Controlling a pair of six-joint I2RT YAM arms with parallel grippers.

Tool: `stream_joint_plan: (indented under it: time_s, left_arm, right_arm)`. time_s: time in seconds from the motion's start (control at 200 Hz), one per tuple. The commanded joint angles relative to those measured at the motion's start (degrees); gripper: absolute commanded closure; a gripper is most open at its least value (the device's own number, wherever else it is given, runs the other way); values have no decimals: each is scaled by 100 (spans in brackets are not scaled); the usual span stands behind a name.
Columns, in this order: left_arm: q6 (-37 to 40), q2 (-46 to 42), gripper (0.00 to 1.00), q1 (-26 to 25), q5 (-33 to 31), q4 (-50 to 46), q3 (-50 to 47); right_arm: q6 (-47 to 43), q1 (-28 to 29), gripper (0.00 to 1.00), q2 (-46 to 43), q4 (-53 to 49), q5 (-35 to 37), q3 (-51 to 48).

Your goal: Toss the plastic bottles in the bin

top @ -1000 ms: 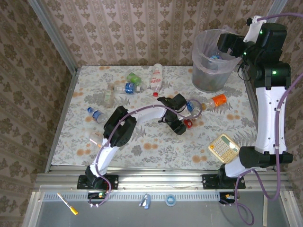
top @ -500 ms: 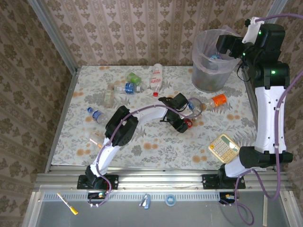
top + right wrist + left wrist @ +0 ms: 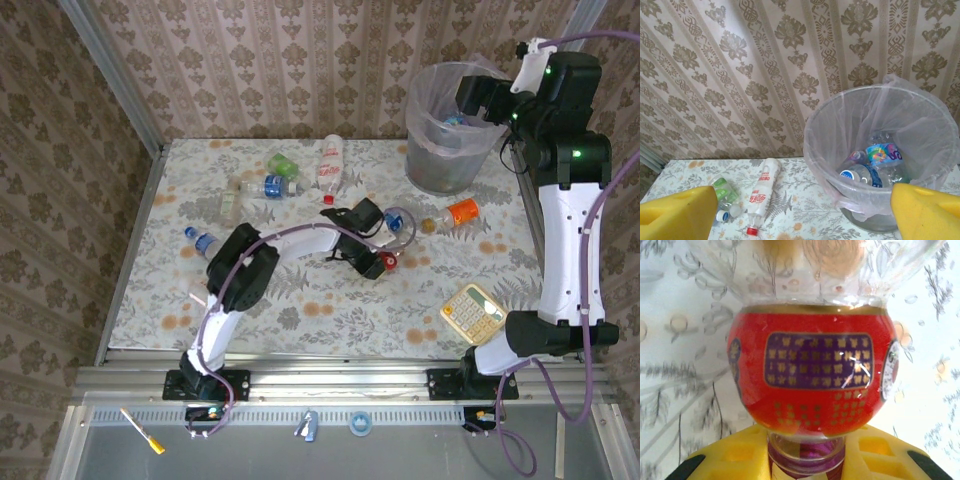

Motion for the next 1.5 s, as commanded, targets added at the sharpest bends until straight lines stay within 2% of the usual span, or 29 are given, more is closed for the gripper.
stream_joint_plan:
  time_s: [0.0,0.415,0.6,0.845,1.125,1.495]
  left_arm:
    - [164,-721,75,20,211,499,-427]
    - [219,-1992,76,124,293,1204,-1179]
    - [243,-2480,76,237,120,1324,-1075]
    - [436,-2736,77,282,-98,1190,-681]
    - [526,-2906,77,365,-205,1164,-410]
    - [474,-3063,77,625,0,1285,-290]
  right_arm:
    - [42,-12,9,-147,146,-182,-103]
    - [364,-12,9,5,-203,-677,81]
    - [473,-12,9,371,-809,-1276,679]
    - [619,-7,10,966,-1639,-2557,1297]
    - [715,192,14,1084,-1933,-3598,714]
    - [402,788,20,982,-2044,-3515,-243]
